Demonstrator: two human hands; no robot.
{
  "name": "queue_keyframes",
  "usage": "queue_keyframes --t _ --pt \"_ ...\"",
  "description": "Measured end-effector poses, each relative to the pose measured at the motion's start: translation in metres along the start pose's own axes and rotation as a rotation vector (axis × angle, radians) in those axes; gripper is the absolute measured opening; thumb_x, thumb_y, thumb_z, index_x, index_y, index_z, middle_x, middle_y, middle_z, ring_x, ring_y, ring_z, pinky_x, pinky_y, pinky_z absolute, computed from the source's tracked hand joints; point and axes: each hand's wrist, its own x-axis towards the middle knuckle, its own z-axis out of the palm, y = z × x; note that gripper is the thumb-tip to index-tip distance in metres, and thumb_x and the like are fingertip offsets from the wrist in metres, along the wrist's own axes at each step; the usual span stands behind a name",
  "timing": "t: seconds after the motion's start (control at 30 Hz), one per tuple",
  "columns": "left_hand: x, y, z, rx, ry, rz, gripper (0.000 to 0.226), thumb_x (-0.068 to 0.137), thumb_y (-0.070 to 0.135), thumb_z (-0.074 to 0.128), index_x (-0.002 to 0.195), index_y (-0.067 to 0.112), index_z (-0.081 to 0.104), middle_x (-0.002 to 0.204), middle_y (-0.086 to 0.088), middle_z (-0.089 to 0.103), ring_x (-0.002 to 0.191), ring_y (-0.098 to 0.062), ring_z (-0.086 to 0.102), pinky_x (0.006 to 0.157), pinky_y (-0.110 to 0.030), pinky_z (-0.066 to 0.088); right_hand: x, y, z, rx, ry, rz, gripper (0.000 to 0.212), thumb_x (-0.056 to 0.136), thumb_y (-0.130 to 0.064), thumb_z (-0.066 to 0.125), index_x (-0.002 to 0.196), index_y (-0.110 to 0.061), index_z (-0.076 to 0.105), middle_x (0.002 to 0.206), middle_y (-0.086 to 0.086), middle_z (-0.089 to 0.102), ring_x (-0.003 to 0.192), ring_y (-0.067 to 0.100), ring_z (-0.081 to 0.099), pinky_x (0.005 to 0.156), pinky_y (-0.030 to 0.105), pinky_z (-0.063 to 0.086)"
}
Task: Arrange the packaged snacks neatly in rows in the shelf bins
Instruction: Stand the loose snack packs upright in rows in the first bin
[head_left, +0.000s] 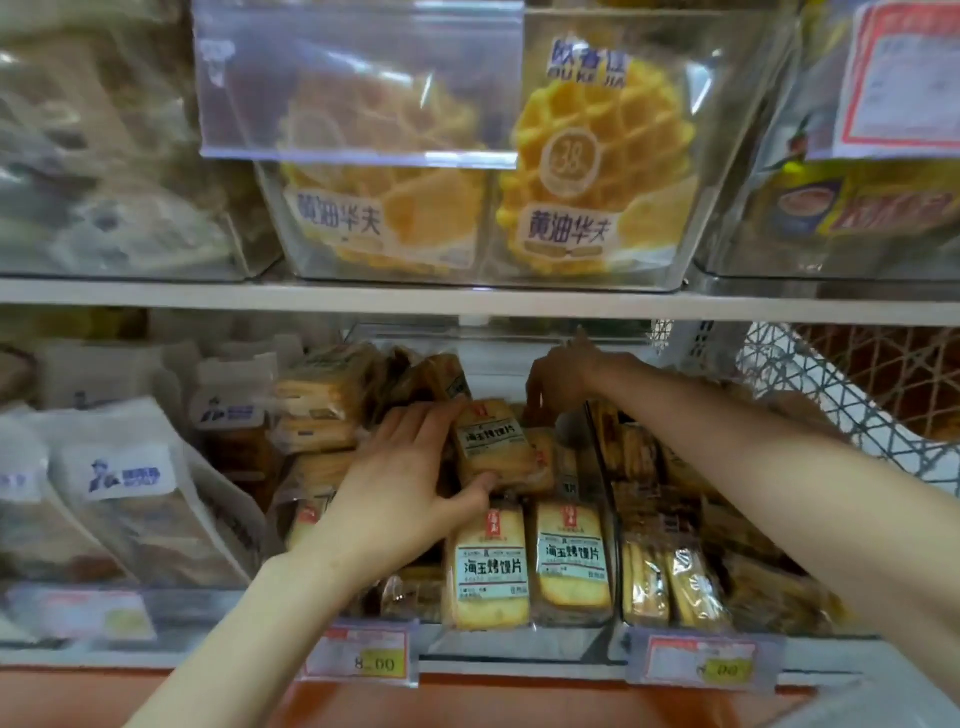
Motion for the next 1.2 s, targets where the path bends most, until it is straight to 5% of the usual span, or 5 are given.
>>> queue_keyframes --t 0.23,0.4,0.6,0.87,1.2 --pt "0.000 -0.003 0.001 0.000 0.004 0.014 0.100 0.056 0.074 0.012 0.146 0.030 0.017 0.143 0.008 0.034 0.129 -0.011 0.028 0.101 -0.023 0.027 0.001 -0.002 0.002 0.024 0.270 0.045 0.022 0.092 -0.026 0.054 0.110 -0.018 0.064 0.122 0.003 0.059 0.114 0.023 0.053 0.103 0.052 0.030" --pt "-0.002 0.000 -0.003 -0.057 -0.016 0.015 0.093 0.068 0.077 0.031 0.146 0.029 0.015 0.144 0.010 0.032 0.131 -0.008 0.026 0.102 -0.020 0.024 -0.009 0.006 -0.001 0.151 0.192 -0.021 0.040 0.093 -0.041 0.050 0.132 -0.029 0.049 0.141 -0.003 0.046 0.129 0.018 0.041 0.110 0.045 0.021" --pt "0.000 -0.001 -0.008 -0.243 0.001 -0.028 0.082 0.075 0.049 0.067 0.141 0.024 0.026 0.140 0.007 0.040 0.128 -0.009 0.034 0.098 -0.019 0.028 -0.009 0.000 0.002 -0.063 0.109 -0.023 0.057 0.088 -0.045 0.054 0.139 -0.026 0.038 0.139 0.005 0.041 0.131 0.028 0.035 0.110 0.062 0.014" --pt "0.002 -0.002 -0.007 -0.240 -0.001 -0.024 0.080 0.075 0.049 0.067 0.141 0.025 0.028 0.139 0.006 0.041 0.128 -0.010 0.034 0.101 -0.022 0.029 -0.011 0.001 0.002 -0.024 0.216 -0.077 0.060 0.087 -0.054 0.052 0.141 -0.045 0.026 0.135 0.006 0.041 0.128 0.029 0.038 0.105 0.052 0.022" --pt "0.000 -0.002 -0.007 -0.221 0.009 -0.019 0.082 0.076 0.051 0.064 0.143 0.029 0.022 0.141 0.009 0.036 0.130 -0.008 0.030 0.101 -0.021 0.027 -0.020 0.005 -0.001 0.125 0.238 -0.067 0.039 0.093 -0.041 0.047 0.132 -0.042 0.043 0.131 0.000 0.048 0.123 0.022 0.044 0.103 0.045 0.027"
